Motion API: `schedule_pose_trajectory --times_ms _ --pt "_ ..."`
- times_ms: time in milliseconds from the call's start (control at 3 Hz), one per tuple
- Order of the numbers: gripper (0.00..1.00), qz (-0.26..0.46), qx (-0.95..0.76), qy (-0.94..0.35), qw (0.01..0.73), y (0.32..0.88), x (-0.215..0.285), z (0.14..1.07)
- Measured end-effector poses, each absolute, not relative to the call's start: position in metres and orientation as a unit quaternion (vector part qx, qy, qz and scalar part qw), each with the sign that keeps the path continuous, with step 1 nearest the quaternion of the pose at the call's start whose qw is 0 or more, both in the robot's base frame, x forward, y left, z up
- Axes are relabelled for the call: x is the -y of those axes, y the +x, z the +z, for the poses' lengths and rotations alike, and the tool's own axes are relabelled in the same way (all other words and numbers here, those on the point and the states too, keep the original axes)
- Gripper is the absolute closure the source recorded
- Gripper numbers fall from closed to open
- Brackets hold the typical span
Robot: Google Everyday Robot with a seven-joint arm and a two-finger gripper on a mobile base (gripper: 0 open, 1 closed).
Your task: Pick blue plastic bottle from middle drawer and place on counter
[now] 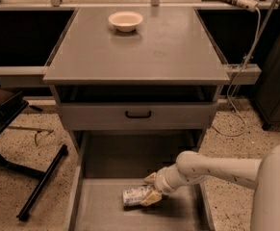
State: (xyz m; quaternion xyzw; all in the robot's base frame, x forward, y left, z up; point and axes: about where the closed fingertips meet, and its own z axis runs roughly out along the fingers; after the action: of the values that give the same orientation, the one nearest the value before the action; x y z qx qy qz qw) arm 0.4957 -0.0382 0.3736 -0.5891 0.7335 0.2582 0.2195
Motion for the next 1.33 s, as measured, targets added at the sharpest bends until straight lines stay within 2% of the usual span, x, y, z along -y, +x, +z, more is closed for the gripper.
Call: schedule_pose_trajectory --times_ms 667,1000,1333 --pt "0.87 0.265 -0.735 -0.577 0.238 0.484 0.029 0.425" --pt "1.0 0.269 -0.717 -0.592 0.251 0.478 0.007 0.493" --pt "1.0 0.267 -0.687 -0.62 0.268 0.48 -0.029 0.582"
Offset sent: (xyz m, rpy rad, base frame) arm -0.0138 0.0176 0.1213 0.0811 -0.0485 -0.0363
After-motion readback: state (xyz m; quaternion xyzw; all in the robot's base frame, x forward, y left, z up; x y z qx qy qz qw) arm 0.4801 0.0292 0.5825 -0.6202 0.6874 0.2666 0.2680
